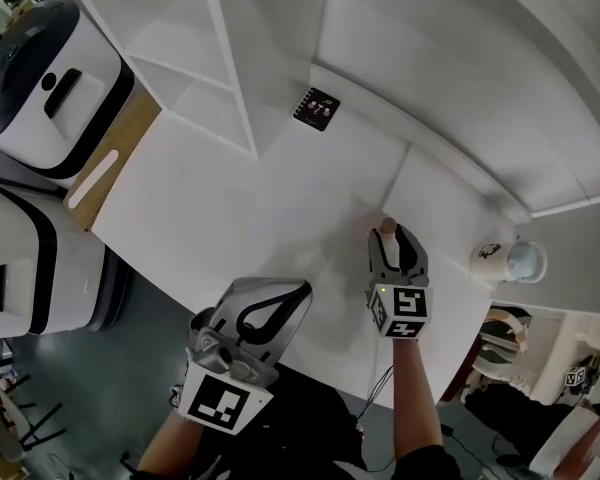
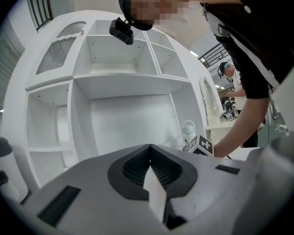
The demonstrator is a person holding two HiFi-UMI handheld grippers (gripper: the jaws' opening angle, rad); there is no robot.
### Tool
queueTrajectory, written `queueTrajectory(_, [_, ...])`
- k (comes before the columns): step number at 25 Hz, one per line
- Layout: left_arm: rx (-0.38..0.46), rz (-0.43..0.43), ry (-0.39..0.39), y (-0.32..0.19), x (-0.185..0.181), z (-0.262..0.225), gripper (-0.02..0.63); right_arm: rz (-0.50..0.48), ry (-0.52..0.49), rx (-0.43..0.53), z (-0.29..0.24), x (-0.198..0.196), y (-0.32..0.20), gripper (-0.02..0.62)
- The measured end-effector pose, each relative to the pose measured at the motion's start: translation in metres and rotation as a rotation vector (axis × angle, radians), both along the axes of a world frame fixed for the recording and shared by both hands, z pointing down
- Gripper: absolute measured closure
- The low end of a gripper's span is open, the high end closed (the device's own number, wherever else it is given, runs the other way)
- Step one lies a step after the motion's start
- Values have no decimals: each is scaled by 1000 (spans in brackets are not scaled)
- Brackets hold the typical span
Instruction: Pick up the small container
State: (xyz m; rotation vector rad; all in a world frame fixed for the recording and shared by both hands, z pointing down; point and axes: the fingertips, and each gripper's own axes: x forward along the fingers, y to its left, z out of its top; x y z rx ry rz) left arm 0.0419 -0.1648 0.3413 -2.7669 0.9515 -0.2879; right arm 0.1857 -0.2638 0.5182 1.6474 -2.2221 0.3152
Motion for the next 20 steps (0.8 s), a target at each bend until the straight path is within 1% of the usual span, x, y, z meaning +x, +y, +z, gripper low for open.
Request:
queueTrajectory(4, [-8,-11,-5,0,-2,3,606,-8,9,5,2,-3,-8,433])
queueTrajectory(7, [-9,-15,-13,1,-4,4,606,4,15,15,3,-2,-12,433])
queueTrajectory(20, [-11,3,-25,3,-3,8,606,7,-4,6,3,-2,-14,448])
